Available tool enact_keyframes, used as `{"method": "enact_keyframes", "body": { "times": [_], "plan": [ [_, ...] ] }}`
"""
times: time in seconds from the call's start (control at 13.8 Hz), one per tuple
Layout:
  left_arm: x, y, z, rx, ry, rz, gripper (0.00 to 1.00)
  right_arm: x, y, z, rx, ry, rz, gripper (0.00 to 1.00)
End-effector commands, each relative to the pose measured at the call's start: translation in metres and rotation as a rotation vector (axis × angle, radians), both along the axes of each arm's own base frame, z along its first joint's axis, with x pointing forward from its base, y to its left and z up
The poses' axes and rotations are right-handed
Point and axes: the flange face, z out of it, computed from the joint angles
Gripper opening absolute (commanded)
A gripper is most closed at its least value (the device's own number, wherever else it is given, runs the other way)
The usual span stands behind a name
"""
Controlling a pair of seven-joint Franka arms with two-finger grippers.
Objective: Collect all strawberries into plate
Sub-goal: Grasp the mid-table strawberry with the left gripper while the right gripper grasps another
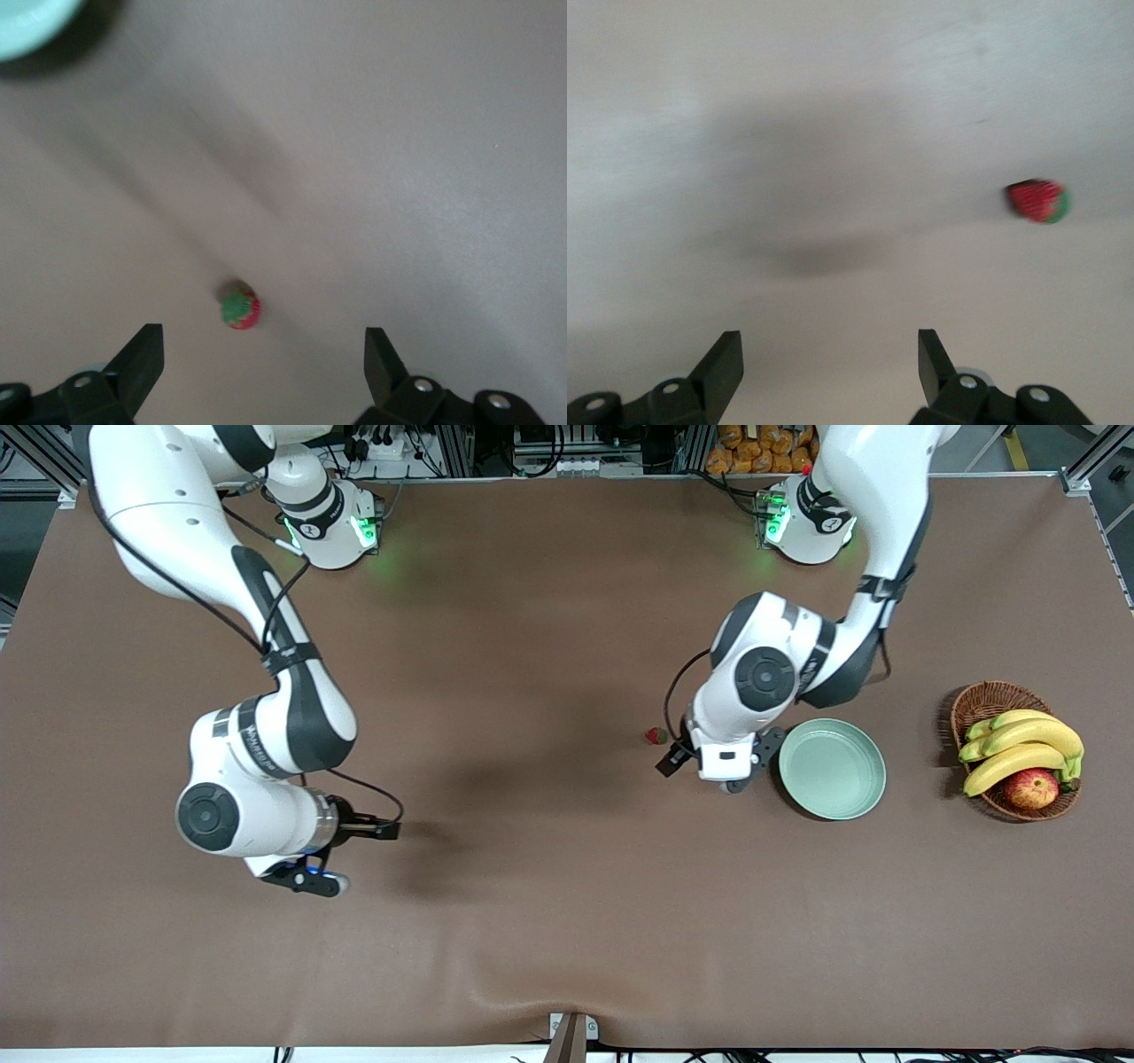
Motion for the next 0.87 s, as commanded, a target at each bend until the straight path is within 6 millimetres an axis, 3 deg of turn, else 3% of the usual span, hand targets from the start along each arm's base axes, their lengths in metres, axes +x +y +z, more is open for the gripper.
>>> {"method": "enact_keyframes", "body": {
  "times": [0.0, 0.36, 0.51, 0.8],
  "plan": [
    [-0.011, -0.025, -0.023, 0.012, -0.042, 0.018, 0.90, -0.005, -0.028, -0.014, -0.046, -0.023, 0.063, 0.88],
    [-0.032, -0.031, -0.067, 0.025, -0.095, 0.021, 0.96, 0.001, -0.102, -0.053, -0.014, -0.102, 0.156, 0.83],
    [-0.037, -0.027, -0.078, 0.040, -0.100, 0.005, 0.96, 0.002, -0.119, -0.063, -0.010, -0.092, 0.154, 0.80],
    [-0.046, -0.030, -0.085, 0.079, -0.109, -0.013, 0.92, -0.003, -0.128, -0.085, -0.006, -0.100, 0.148, 0.74]
  ]
}}
